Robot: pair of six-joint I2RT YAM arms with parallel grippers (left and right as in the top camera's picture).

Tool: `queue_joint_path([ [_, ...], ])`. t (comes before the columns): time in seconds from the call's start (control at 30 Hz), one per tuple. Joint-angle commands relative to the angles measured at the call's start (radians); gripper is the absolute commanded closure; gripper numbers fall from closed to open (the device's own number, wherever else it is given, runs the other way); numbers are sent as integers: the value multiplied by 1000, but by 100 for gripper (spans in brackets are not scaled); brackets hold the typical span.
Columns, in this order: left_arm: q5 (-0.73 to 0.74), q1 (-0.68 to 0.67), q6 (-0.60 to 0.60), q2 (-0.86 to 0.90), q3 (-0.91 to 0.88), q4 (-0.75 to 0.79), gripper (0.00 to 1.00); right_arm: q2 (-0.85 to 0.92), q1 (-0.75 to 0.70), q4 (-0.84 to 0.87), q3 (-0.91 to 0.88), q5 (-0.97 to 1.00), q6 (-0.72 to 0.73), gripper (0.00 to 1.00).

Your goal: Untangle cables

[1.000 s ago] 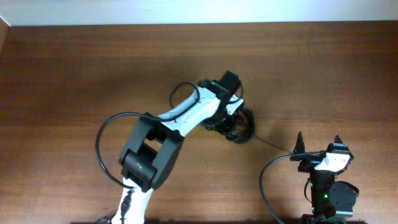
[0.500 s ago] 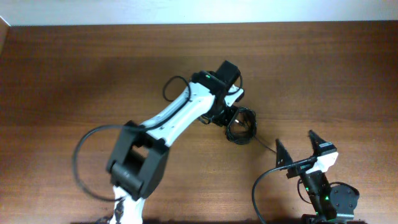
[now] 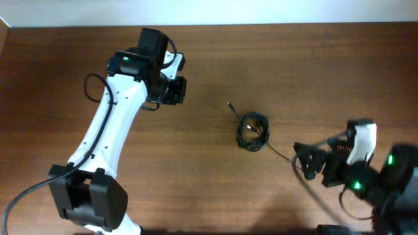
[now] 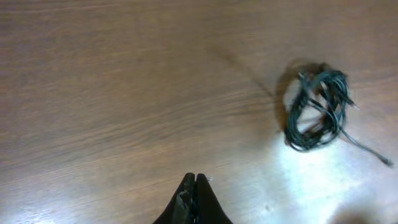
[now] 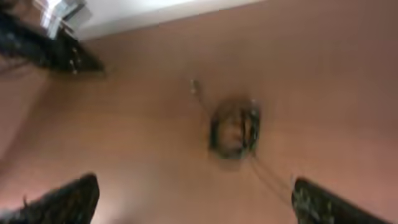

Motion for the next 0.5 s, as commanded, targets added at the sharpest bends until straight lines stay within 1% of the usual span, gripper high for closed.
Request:
queue_joint_path([
  [0.0,-37,26,-36,-8,-72,52,100,208,5,-41,158,-10,-58,1],
  [0.07,-37,26,-36,-8,-113,114,100,310,5,-48,182,-24,-58,2],
  [0.1,-37,26,-36,-8,-133,145,100,357,5,-48,182,-66,-58,2],
  [0.13,-37,26,-36,-8,-154,179,100,413,5,-53,182,-115,-58,14],
  [0.17,-37,26,-36,-8,-182,224,100,479,6,-69,182,-179,-58,44],
  [0.2,-37,26,-36,-8,-198,250,100,523,11,-86,182,-214,-58,57],
  [0.27,-51,26,-36,-8,-243,307,100,597,39,-103,181,-214,-58,78],
  [0.3,-69,26,-36,-8,-279,344,100,644,62,-103,181,-207,-58,93],
  [0.33,-72,26,-37,-8,-303,362,100,686,85,-102,181,-207,-58,96],
  [0.4,-73,33,-56,-8,-330,369,100,748,127,-87,181,-199,-48,96],
  [0.47,-79,52,-123,-8,-341,359,100,815,190,-51,181,-110,55,96],
])
